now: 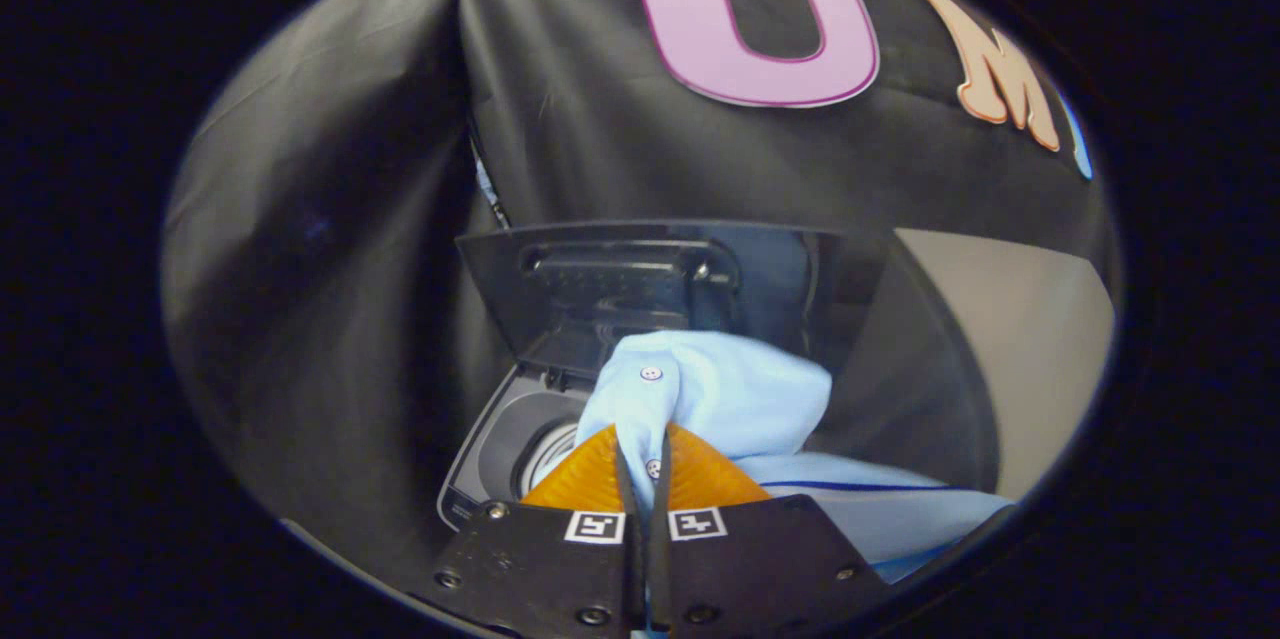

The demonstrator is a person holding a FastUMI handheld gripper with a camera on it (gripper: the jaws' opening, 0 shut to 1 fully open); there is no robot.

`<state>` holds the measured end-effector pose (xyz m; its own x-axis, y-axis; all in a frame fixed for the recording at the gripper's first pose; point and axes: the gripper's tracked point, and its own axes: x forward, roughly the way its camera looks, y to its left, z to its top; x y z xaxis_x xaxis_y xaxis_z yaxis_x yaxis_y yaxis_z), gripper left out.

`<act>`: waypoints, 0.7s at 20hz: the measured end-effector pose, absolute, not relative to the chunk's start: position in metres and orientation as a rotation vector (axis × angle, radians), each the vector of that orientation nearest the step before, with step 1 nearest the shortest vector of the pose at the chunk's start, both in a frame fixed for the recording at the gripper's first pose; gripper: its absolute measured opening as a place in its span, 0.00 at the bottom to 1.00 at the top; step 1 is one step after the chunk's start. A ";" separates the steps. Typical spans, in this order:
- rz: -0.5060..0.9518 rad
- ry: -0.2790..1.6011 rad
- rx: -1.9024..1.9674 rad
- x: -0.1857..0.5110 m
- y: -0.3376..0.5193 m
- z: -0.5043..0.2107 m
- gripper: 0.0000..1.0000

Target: Put the clothes into the washing machine and then close the washing machine lid.

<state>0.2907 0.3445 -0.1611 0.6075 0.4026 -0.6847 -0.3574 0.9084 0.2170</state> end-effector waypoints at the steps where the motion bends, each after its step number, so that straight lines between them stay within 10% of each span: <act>1: 0.453 0.824 0.059 0.289 0.355 -0.172 0.02; 4: 0.481 0.893 0.040 0.275 0.372 -0.202 0.03; 10: 0.478 0.873 -0.007 0.283 0.382 -0.219 0.59; 14: 0.438 0.763 0.035 0.315 0.378 -0.183 0.59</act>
